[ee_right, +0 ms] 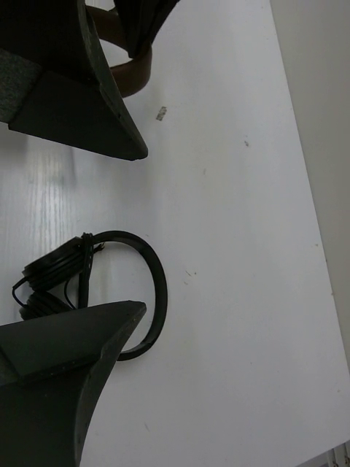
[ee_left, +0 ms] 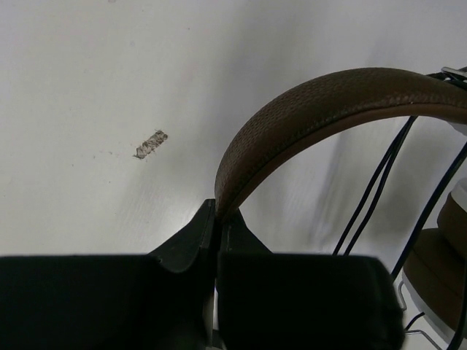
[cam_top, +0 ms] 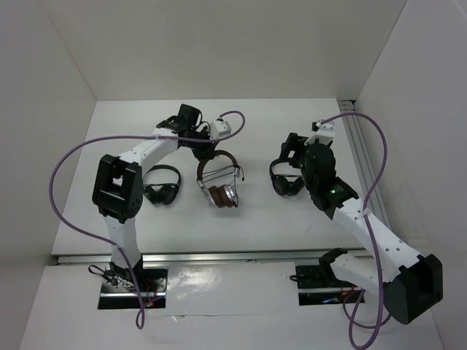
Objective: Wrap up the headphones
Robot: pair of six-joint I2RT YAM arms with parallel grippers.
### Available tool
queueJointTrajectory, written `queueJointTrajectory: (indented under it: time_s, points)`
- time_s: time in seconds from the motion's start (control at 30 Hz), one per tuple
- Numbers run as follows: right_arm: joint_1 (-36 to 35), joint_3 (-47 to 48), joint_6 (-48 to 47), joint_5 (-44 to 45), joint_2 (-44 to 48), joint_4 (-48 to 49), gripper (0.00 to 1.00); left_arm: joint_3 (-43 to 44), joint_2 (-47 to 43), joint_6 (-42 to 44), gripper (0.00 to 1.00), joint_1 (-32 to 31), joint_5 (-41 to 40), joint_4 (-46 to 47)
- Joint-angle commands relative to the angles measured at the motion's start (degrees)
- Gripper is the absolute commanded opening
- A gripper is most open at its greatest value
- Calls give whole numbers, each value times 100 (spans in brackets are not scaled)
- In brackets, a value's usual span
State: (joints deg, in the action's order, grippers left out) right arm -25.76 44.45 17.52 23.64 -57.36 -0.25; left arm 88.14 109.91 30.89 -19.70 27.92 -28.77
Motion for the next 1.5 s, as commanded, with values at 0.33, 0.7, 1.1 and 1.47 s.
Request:
queueJointTrajectory:
  time_s: [0.33, 0.7, 1.1, 1.47]
  points:
    - [-122, -102, -99, -17, 147, 166, 85, 967, 821, 206, 0, -139, -156, -259]
    - [-122, -156, -99, -70, 94, 218, 85, 1320, 1410, -31, 6, -315, -507, -383]
    - [-122, -156, -152, -175, 216, 166, 85, 1311, 911, -628, 99, -262, -682, 29]
    - [-175, 195, -38, -290, 322, -185, 85, 1619, -328, -1971, 99, -376, -3446, 486]
